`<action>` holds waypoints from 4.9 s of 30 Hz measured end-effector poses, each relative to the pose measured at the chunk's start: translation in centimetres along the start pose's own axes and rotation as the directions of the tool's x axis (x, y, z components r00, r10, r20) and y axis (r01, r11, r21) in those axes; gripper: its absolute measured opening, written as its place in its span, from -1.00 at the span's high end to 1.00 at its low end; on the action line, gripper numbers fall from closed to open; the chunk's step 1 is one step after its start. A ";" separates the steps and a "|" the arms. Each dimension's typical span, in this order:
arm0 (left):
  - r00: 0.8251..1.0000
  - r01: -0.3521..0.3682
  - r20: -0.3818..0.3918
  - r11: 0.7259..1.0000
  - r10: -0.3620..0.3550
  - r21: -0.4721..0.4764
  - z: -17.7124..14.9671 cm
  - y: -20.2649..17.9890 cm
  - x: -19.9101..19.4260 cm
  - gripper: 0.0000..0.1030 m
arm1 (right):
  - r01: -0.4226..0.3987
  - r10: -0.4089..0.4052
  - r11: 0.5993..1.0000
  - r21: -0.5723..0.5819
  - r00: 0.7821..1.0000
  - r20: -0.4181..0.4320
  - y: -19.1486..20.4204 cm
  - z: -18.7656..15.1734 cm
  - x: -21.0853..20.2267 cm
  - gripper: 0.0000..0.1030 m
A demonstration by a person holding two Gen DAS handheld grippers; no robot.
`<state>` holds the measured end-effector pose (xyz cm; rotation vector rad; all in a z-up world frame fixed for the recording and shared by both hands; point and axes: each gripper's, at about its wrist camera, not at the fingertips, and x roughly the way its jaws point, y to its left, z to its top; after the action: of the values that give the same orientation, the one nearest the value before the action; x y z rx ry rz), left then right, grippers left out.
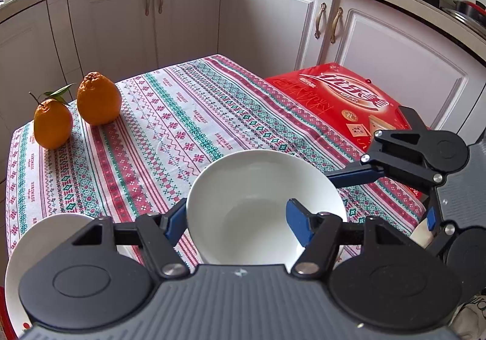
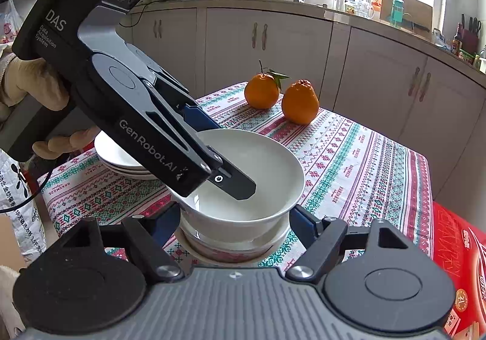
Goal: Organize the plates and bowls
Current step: 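Lower the bowl into the nested bowls and open the left gripper, then grasp the three-bowl stack rim with both grippers from opposite sides, then lift and carry the bowl stack with both grippers onto the plate stack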
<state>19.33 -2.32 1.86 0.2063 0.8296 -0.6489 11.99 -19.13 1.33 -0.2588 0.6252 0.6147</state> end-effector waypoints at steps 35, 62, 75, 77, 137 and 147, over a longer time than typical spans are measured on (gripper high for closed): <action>1.000 -0.016 0.016 1.000 0.015 0.027 -0.6 -0.1 0.2 -0.59 | -0.013 0.012 1.000 0.014 1.000 0.016 -0.2 0.0 0.1 -0.84; 0.997 -0.053 0.063 0.974 0.040 0.218 -7.7 -0.4 -4.6 -0.66 | -0.001 0.001 0.996 -0.084 1.000 -0.009 0.2 -0.4 -1.7 -1.00; 0.998 0.053 -0.055 0.933 -0.036 0.357 -8.3 -1.0 -0.1 -0.66 | -0.096 0.059 0.979 -0.179 0.978 -0.201 -0.2 -2.4 2.6 -1.00; 0.997 0.072 -0.066 0.928 -0.051 0.365 -8.1 -0.9 0.3 -0.66 | -0.115 0.075 0.976 -0.185 0.974 -0.214 -0.6 -2.4 3.0 -1.00; 0.967 0.256 -0.120 0.851 -0.226 0.458 -4.9 1.4 1.1 -0.56 | -0.346 0.236 0.880 -0.325 0.913 -0.334 -1.3 1.7 4.9 -0.64; 0.987 0.153 -0.033 0.883 -0.155 0.444 -5.6 3.9 -3.5 -0.56 | -0.338 0.220 0.834 -0.435 0.928 -0.301 2.1 5.7 5.0 -0.64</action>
<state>16.49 4.71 0.43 0.5604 0.6875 -0.9886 16.58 -12.87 2.62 -0.7282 0.7437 1.0378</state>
